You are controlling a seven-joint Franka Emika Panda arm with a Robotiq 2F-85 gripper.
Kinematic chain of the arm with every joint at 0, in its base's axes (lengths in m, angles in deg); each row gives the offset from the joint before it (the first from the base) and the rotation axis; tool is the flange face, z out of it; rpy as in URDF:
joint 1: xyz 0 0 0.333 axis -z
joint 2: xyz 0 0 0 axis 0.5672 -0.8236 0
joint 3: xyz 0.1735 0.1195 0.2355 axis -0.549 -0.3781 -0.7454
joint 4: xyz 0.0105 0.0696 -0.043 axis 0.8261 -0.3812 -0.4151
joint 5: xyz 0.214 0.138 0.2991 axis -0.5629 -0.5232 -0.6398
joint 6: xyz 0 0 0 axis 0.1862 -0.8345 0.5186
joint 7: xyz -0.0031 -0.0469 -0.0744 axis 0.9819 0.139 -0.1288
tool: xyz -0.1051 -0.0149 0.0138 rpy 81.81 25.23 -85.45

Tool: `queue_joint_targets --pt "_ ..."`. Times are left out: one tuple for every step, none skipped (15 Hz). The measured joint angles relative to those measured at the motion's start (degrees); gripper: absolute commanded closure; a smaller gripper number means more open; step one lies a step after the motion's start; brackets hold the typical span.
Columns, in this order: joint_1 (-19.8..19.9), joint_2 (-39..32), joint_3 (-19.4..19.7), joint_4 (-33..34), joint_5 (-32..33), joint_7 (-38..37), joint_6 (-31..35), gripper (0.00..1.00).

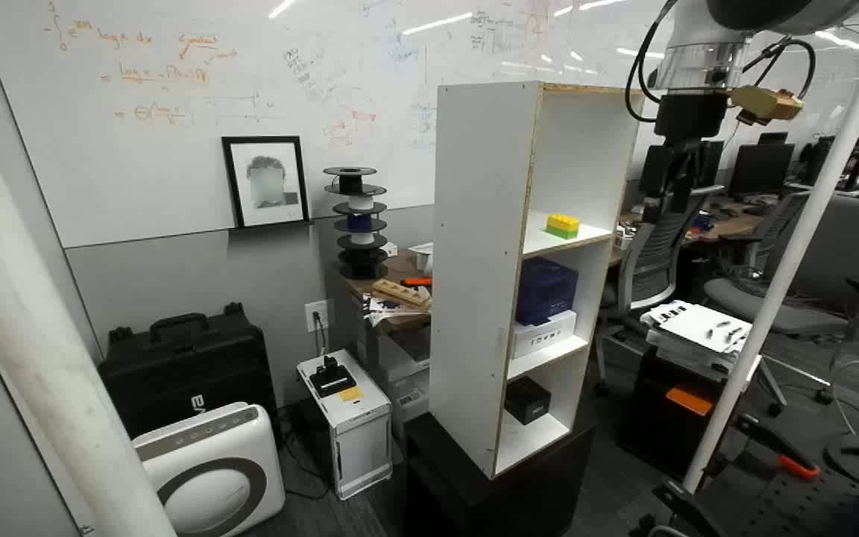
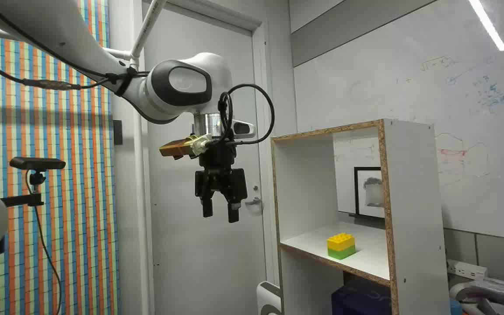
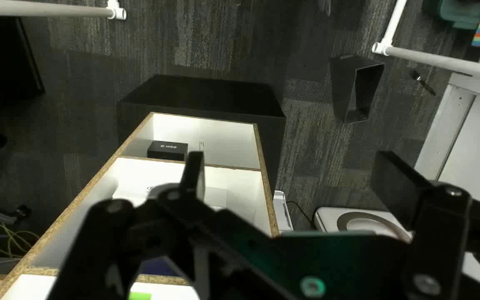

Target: Put the yellow and green object on top of the shelf

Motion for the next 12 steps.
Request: queue_joint_targets --pt "0.0 0.0 0.0 0.3 0.0 0.0 0.0 0.0" --pt "0.0 0.1 0.0 0.6 0.0 0.0 0.0 0.0" --pt "0.0 0.2 0.0 0.7 0.0 0.0 0.0 0.0" --pt "0.0 0.2 0.0 0.8 0.0 0.0 0.0 0.0" --pt "0.0 0.2 0.0 0.8 0.0 0.0 0.0 0.0" --pt "0.0 0.2 0.0 0.8 0.0 0.0 0.0 0.0" --pt "0.0 0.2 0.0 0.8 0.0 0.0 0.0 0.0" --pt "0.0 0.2 0.0 0.8 0.0 0.0 0.0 0.0" --pt "0.0 0.2 0.0 0.8 0.0 0.0 0.0 0.0" --pt "0.0 0.2 0.0 0.7 0.0 0.0 0.0 0.0" --pt "0.0 0.1 0.1 0.5 -0.1 0.1 0.9 0.0" --pt "0.0 0.1 0.2 0.2 -0.3 0.2 3.0 0.0"
